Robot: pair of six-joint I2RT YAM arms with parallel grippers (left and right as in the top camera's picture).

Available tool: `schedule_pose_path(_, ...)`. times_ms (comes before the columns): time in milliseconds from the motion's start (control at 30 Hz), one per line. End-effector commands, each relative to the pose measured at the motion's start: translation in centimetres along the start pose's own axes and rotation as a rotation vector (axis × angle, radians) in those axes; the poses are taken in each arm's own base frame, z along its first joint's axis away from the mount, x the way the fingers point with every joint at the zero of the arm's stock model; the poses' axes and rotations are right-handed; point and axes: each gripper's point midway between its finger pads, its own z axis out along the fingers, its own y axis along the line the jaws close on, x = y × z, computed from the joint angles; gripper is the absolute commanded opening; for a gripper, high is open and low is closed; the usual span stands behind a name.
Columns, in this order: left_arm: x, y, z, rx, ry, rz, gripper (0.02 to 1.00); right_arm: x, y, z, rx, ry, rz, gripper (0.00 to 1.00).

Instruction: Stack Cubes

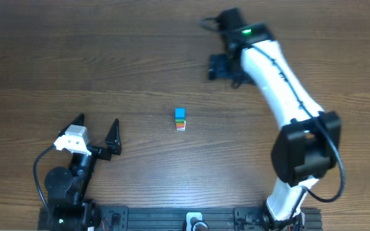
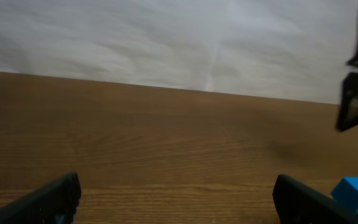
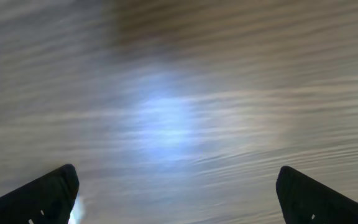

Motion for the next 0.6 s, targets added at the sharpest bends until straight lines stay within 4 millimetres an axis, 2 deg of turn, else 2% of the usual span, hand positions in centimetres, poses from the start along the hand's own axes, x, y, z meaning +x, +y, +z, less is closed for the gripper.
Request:
schedule_pose_path(33, 0.1, 0.0, 0.0, -0.001, -0.001, 0.015, 0.996, -1.9, -3.5, -5.1, -0.005, -0.153, -0.053, 0.993)
schedule_pose_path(167, 0.1, 0.0, 0.0, -0.001, -0.001, 0.015, 0.998, -0.8, -6.1, -6.8, 0.004, -0.231, -0.047, 0.993)
schedule_pose_path(333, 0.1, 0.0, 0.0, -0.001, -0.001, 0.015, 0.998, 1.7, -9.0, -8.4, 0.0, -0.34, -0.004, 0.993)
schedule_pose_path(600, 0.1, 0.0, 0.0, -0.001, -0.001, 0.015, 1.0, 5.1, -11.9, -10.9, -0.016, -0.61, 0.025, 0.991)
